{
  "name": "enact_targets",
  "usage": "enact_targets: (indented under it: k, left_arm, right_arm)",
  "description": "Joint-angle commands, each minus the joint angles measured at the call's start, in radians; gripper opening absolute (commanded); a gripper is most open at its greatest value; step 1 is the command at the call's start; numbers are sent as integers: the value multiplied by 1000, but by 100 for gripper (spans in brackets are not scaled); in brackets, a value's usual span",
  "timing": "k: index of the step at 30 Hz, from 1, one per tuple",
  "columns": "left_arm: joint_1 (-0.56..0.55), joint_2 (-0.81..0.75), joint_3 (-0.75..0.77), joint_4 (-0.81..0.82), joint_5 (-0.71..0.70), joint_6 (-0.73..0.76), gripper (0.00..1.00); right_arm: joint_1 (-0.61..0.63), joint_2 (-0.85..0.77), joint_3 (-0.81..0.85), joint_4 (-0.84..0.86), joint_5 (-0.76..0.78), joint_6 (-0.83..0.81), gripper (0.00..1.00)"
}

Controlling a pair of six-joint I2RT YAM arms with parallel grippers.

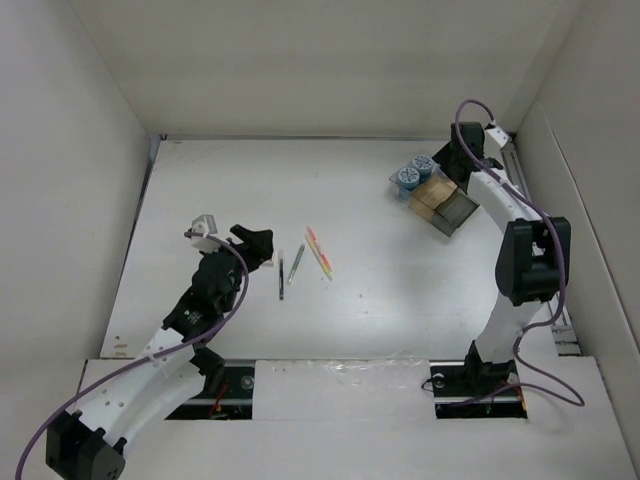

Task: Sort the stationery into containers
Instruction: Place the stationery in the storage box, then pick up the stationery from the center of the board.

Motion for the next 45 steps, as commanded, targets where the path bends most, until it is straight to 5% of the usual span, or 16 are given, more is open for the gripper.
enact_targets:
  k: [1,12,19,27,31,32,35,40,45]
  left_arm:
    - [2,6,-9,49,4,22,68]
    - [2,44,-9,59,-5,22,68]
    - [2,45,-9,68,-5,22,68]
    - [2,63,-9,68,-5,22,68]
    - [2,52,-9,68,-14,22,68]
    - [2,52,-9,59,-29,22,68]
    - [2,11,-9,49,-66,12,68]
    - [2,-69,-40,19,-140,-36,68]
    - [-7,-144,-40,-62,-221,-125,66]
  right_arm:
    - [-18,37,66,20,-42,-6,49]
    - [-39,92,87,20,-70,-15,52]
    - [-39,94,80,20,-59,-6,82]
    - [-39,-1,48,32,-50,-6,84]
    - [0,-90,-21,64,-79,-20,68]
    - [17,-109,-41,81,-107,-29,46]
    - [126,-150,-101,126,-206,-82,18]
    - [403,-108,-101,126,-294,-155,6]
    - [628,-2,-8,104,-310,-225,11]
